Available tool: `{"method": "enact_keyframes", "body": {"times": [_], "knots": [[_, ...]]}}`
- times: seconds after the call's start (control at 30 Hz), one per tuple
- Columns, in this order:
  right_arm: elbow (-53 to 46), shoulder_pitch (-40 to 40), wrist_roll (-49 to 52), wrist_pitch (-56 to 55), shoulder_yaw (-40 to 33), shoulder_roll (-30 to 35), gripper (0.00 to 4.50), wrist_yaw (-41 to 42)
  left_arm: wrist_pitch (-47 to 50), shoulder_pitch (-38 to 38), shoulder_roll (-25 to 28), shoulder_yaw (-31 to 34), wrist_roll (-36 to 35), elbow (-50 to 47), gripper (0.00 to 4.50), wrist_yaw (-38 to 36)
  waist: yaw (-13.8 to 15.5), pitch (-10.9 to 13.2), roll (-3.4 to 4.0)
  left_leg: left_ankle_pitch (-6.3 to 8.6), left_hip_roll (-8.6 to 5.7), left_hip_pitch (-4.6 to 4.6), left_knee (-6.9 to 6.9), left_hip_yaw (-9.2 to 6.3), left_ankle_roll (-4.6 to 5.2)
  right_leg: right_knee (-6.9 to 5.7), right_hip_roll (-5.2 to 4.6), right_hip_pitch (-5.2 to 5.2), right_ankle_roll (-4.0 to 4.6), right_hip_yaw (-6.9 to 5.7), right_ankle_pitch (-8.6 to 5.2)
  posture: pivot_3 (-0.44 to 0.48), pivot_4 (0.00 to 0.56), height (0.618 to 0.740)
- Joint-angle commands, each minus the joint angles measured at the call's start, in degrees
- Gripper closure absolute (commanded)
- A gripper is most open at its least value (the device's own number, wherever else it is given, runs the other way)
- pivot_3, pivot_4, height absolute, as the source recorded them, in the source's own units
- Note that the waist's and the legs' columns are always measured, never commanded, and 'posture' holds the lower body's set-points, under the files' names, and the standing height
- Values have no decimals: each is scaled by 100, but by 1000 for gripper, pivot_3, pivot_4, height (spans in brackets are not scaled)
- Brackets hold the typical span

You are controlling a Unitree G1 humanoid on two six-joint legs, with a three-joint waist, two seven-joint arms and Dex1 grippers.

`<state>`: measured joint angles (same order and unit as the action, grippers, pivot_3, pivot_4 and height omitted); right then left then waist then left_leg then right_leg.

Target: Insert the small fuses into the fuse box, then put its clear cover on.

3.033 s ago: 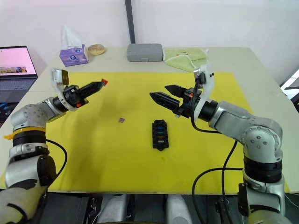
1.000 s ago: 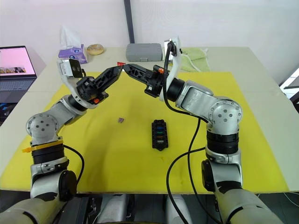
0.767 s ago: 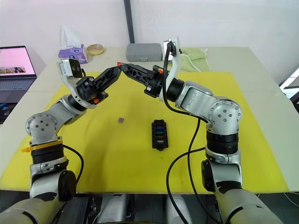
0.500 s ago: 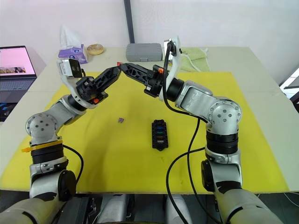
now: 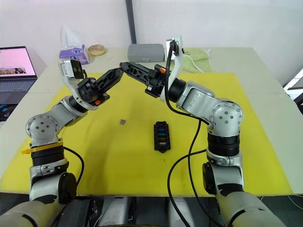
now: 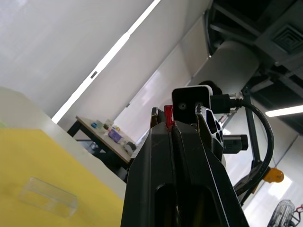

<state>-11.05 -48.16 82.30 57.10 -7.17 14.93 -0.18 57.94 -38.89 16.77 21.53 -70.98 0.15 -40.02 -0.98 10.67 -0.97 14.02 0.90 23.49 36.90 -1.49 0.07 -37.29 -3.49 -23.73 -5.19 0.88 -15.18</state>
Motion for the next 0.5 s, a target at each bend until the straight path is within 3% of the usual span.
{"method": "enact_keyframes", "body": {"times": [0.03,0.13,0.47,0.5], "knots": [[-162,-60,59,-85,-29,-34,3113,12,-100,-22,49,9,-158,-104,4500,-47,0,0,0,0,0,0,0,0,0,0,0,0,0,0,0,0,150,740],[-174,-56,32,-88,-19,-35,4429,21,-104,-14,50,0,-160,-118,4500,-43,0,0,0,0,0,0,-1,0,0,1,0,0,0,0,0,0,150,740],[-195,-30,30,-91,-22,-31,4472,108,-143,41,177,-55,-87,-53,4500,-108,-2,1,0,0,0,0,-4,-1,0,3,0,0,0,0,0,0,150,740],[-259,6,-44,-120,-5,-2,4493,241,-134,51,257,-90,-26,-21,4198,-172,-2,1,0,0,0,0,-4,-1,0,3,0,-1,0,0,0,0,150,740]]}}
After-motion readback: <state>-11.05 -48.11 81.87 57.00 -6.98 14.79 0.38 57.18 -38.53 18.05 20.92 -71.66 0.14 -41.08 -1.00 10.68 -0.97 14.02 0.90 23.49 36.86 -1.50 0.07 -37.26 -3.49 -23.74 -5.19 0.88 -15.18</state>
